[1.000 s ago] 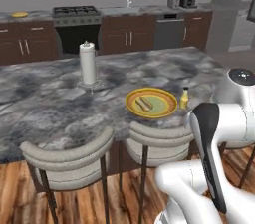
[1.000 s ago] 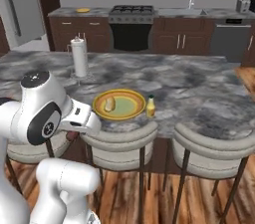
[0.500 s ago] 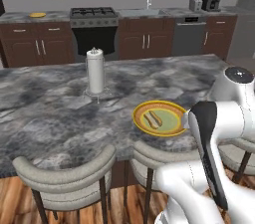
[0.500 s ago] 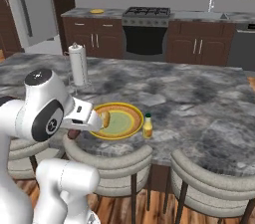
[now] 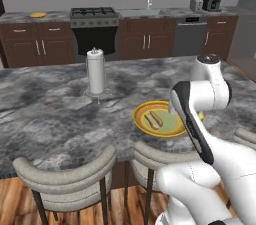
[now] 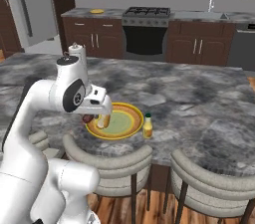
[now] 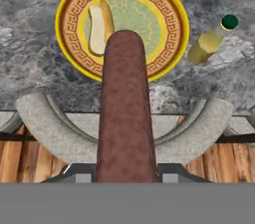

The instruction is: Move the hot dog bun to the plate on the dining table and place the condiment next to that plate. Then navigate to the fridge and take the sausage and place it on the plate as well.

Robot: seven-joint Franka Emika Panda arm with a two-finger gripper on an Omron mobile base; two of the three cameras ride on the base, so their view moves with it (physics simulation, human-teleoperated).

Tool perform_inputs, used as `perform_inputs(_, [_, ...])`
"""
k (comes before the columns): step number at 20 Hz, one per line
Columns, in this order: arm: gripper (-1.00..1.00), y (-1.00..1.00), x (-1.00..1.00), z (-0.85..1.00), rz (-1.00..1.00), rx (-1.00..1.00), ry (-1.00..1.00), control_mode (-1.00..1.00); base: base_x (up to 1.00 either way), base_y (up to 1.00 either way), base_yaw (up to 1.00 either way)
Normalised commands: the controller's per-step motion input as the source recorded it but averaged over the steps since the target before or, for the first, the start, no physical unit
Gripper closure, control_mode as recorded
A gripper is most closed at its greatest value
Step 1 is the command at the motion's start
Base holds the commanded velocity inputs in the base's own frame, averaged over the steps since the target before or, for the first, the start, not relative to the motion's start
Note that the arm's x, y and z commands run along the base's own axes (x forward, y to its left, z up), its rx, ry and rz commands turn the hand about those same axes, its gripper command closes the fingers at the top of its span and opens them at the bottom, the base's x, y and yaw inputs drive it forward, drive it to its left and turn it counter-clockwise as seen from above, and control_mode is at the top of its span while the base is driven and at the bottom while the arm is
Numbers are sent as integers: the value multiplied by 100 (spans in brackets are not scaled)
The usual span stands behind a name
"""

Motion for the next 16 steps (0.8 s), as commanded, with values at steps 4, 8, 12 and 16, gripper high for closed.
perform_inputs(4, [100,-6,99,-74,0,0,4,-100,0,0,0])
perform_inputs(8, [100,-27,95,-83,3,0,0,-100,0,0,0])
perform_inputs(12, [100,-33,72,-76,3,0,0,-100,0,0,0])
perform_inputs(16, [100,-19,67,-54,3,0,0,-100,0,0,0])
